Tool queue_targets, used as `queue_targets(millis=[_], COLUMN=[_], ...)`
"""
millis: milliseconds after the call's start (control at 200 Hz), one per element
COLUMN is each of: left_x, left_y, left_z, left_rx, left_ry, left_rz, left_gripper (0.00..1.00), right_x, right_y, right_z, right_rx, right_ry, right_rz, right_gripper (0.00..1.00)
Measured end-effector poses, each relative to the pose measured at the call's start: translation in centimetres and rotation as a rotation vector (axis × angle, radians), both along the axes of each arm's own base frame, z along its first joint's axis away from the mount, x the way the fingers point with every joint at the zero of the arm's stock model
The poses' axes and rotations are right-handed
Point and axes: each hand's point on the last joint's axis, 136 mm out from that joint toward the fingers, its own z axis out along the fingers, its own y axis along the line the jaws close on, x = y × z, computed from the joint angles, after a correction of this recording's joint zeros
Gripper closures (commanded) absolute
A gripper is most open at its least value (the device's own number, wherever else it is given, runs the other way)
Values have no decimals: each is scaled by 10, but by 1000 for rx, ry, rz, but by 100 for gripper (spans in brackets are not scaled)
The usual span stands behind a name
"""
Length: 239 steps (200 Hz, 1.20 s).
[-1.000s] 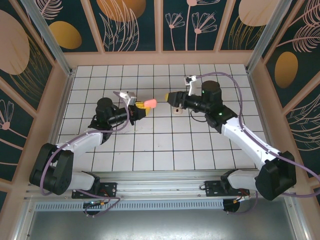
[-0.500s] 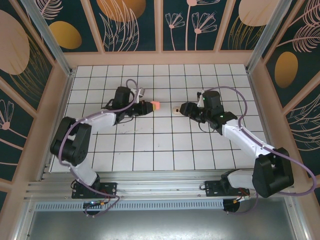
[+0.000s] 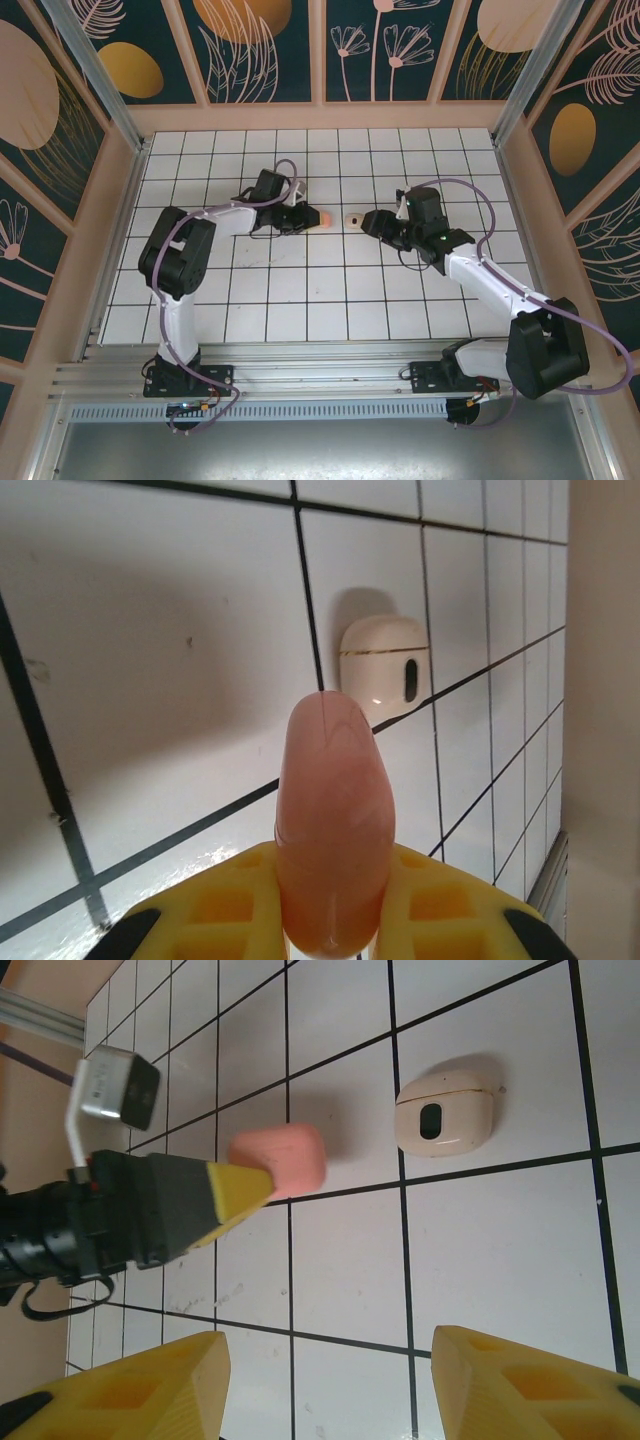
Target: Insert the wireless bluetooth earbuds into the charging case
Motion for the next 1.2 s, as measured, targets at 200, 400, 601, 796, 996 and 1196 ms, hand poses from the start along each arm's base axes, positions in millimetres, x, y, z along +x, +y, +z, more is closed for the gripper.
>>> queue_targets(millis=[200,400,601,796,996,1196], left_x=[-1,9,12,15,15,17], left_y=[-5,-6,-6,-1,11,34], left_z=[-19,-17,-19,-23,-29,-11], left_rx=[23,18,26,64,154,282], left_ry=[47,44,52,47,27,-53], left_rz=[11,43,64,81,86,103], left_gripper=[85,81,63,55,50,44], right_x=[0,-1,-2,-4,-3,-1], right_y=[0,0,-1,-4,-8,-13], right_z=[0,-4,-4,9,17,17], right_rx=[2,4,12,26,20,0], right_ry=[-2,6,14,-24,-52,-62], right_rz=[0,-5,-15,-26,-44,-66], right_gripper=[44,44,34,30,29,26])
